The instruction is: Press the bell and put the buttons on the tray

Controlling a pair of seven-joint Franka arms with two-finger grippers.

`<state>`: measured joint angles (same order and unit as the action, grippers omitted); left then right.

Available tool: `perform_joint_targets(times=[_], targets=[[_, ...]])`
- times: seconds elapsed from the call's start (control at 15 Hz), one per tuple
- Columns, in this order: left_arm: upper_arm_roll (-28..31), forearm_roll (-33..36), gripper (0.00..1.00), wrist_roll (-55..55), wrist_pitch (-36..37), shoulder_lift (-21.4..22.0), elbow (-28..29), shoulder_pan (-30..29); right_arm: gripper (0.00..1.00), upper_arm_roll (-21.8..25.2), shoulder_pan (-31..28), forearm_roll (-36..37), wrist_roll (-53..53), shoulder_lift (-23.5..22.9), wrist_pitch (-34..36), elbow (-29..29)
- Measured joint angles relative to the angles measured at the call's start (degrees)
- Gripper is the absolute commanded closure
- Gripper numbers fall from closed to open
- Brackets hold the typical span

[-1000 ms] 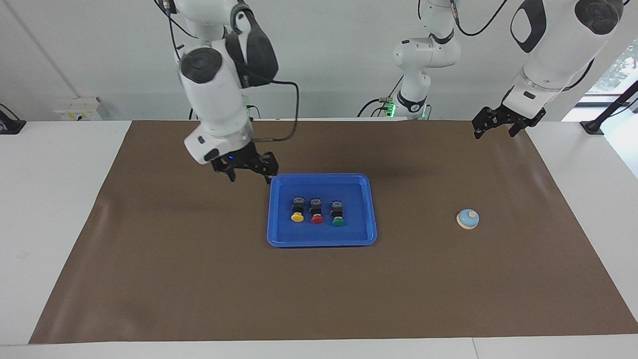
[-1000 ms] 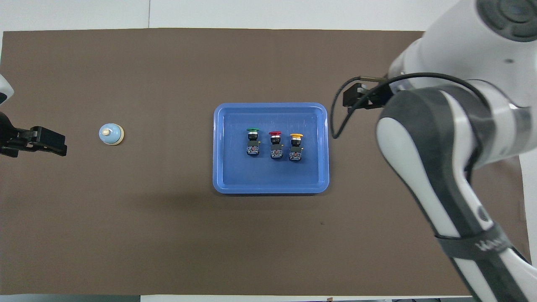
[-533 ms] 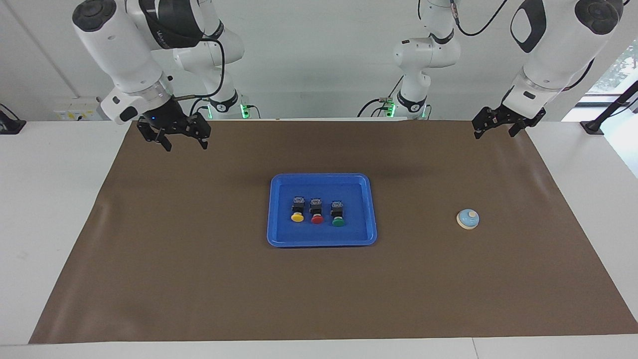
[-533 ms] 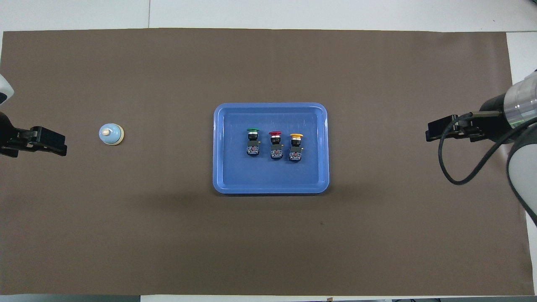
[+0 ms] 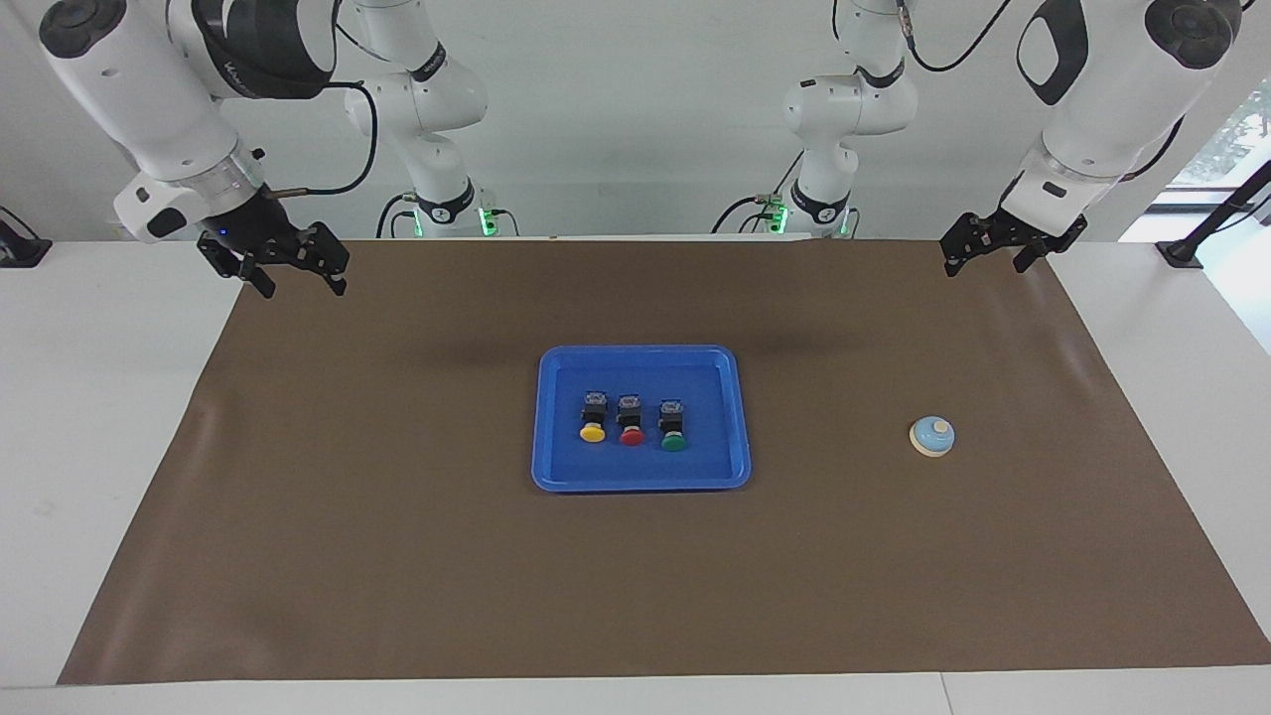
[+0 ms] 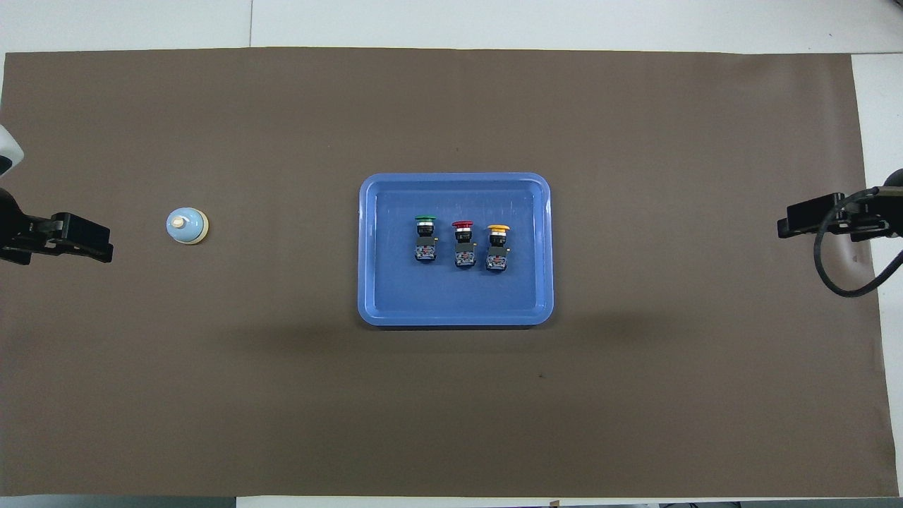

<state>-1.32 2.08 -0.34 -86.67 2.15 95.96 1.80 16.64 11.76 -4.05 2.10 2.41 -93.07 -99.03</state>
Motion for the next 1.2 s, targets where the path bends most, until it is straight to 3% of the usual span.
perform_joint_targets(times=[0.07, 0.13, 0.2, 0.27, 0.8, 1.13, 1.2], targets=[[-0.28, -0.01, 0.19, 0.00, -0.01, 0.00, 0.00, 0.11, 0.00, -0.08, 0.00, 0.00, 0.00, -0.04, 0.95, -0.01], [-0.63, -0.01, 0.53, 0.00, -0.34, 0.00, 0.00, 0.17, 0.00, -0.14, 0.00, 0.00, 0.00, -0.09, 1.34, -0.04], [-0.83, -0.02, 0.72, -0.02, -1.39, 0.01, 0.05, 0.17, 0.00, -0.16, 0.00, 0.00, 0.00, -0.13, 1.48, -0.04], [-0.86, -0.01, 0.80, -0.10, -2.94, 0.01, 0.28, 0.15, 0.00, -0.16, 0.00, 0.01, 0.00, -0.16, 1.54, -0.04], [-0.27, -0.01, 0.82, -1.83, -25.68, -0.88, 13.42, -3.74, 0.00, -1.16, 2.19, 4.08, 0.56, -0.16, 0.75, 0.14], [-0.54, -0.02, 0.84, -1.85, -38.63, -9.91, 14.81, -3.81, 0.00, -1.32, 3.26, 4.10, 0.47, -0.16, 0.76, 0.14], [-0.55, -0.02, 0.92, -1.85, -40.80, -11.71, 14.86, -3.82, 0.00, -1.31, 3.24, 4.10, 0.47, -0.16, 0.76, 0.14]])
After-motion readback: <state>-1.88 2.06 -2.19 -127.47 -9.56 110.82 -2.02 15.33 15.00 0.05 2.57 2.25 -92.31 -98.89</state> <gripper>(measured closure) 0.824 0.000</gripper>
